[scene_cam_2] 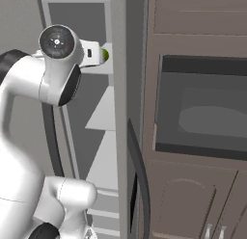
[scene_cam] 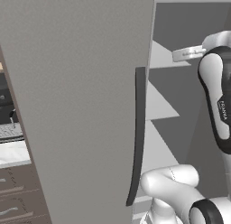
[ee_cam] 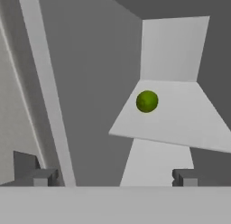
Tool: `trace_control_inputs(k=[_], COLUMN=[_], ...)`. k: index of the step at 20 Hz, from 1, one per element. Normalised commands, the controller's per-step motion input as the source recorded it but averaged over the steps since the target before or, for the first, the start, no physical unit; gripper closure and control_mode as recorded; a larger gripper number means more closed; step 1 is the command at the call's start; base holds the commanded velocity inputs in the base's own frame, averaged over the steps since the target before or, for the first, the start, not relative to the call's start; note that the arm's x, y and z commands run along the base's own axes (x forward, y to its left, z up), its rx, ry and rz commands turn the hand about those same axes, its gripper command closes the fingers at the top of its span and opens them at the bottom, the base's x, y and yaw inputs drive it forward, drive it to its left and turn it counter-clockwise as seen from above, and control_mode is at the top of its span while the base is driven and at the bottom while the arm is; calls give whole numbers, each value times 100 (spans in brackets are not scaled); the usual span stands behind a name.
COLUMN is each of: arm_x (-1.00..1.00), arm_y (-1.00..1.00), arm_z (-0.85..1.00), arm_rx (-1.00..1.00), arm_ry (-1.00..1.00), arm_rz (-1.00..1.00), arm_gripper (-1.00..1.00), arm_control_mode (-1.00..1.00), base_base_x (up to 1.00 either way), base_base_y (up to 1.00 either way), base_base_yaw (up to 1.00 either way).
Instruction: Take the lime, mushroom, and fish from the freezer and place them in the bowl on the counter.
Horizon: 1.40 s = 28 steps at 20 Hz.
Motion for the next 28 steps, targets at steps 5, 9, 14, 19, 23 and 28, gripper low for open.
trace_control_inputs(k=[5, 9, 14, 19, 23, 28], arm_x=[28, 29, 32, 25, 23, 32], arm_y=[0, 0, 1, 0, 0, 0], arm_z=[1, 0, -8, -30, -37, -14], arm_rx=[-1, -2, -3, -5, -3, -1], arm_ry=[9, 11, 2, 0, 0, 1], arm_rz=[3, 1, 0, 0, 0, 0], arm_gripper=[-100, -100, -100, -100, -100, -100], arm_control_mode=[-100, -100, -100, -100, -100, -100], base_base_x=[0, 0, 0, 0, 0, 0], base_base_y=[0, 0, 0, 0, 0, 0], base_base_yaw=[0, 0, 0, 0, 0, 0])
